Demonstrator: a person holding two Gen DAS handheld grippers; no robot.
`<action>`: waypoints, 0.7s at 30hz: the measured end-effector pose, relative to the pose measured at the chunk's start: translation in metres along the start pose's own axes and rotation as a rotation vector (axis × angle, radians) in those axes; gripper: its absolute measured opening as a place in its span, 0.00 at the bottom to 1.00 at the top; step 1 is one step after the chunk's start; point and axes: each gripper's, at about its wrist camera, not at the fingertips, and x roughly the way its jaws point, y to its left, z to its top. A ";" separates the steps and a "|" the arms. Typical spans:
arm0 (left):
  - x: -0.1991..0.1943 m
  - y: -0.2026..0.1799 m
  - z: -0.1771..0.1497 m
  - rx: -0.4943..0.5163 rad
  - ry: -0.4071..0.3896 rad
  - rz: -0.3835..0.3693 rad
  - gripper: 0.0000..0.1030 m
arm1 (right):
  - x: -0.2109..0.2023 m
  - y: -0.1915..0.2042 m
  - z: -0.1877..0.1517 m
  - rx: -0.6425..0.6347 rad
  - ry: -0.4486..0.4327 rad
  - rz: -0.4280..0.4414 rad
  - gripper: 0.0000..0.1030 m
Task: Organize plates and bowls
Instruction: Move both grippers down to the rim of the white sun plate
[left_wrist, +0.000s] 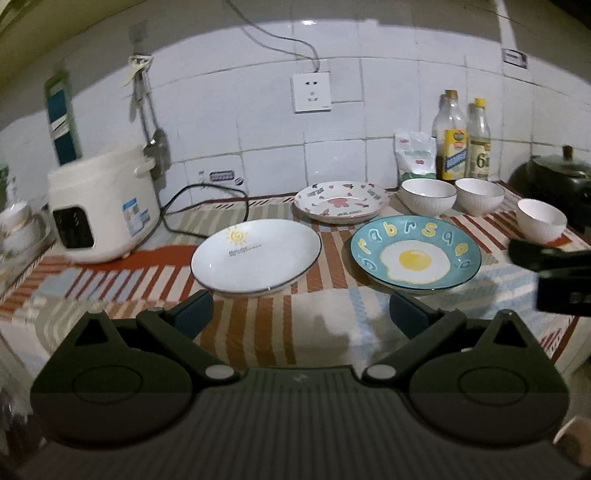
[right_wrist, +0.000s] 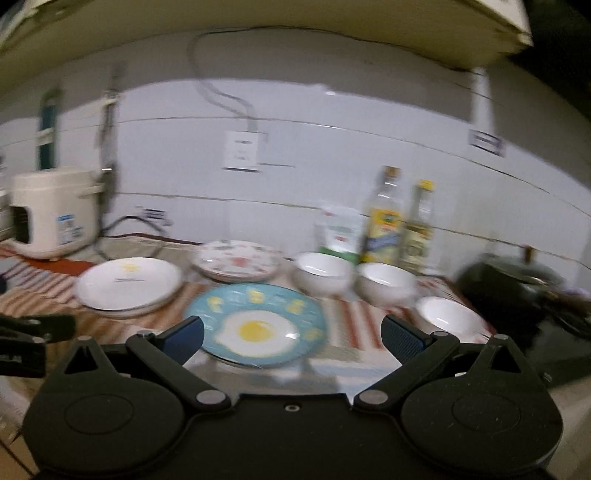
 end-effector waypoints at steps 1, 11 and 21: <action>0.002 0.005 0.002 0.015 0.005 -0.011 1.00 | 0.006 0.007 0.003 -0.021 -0.008 0.025 1.00; 0.060 0.089 0.009 -0.096 0.053 0.015 0.97 | 0.081 0.071 0.014 -0.063 -0.031 0.296 0.80; 0.138 0.139 0.011 -0.198 0.063 0.064 0.72 | 0.172 0.103 0.011 0.039 0.166 0.363 0.56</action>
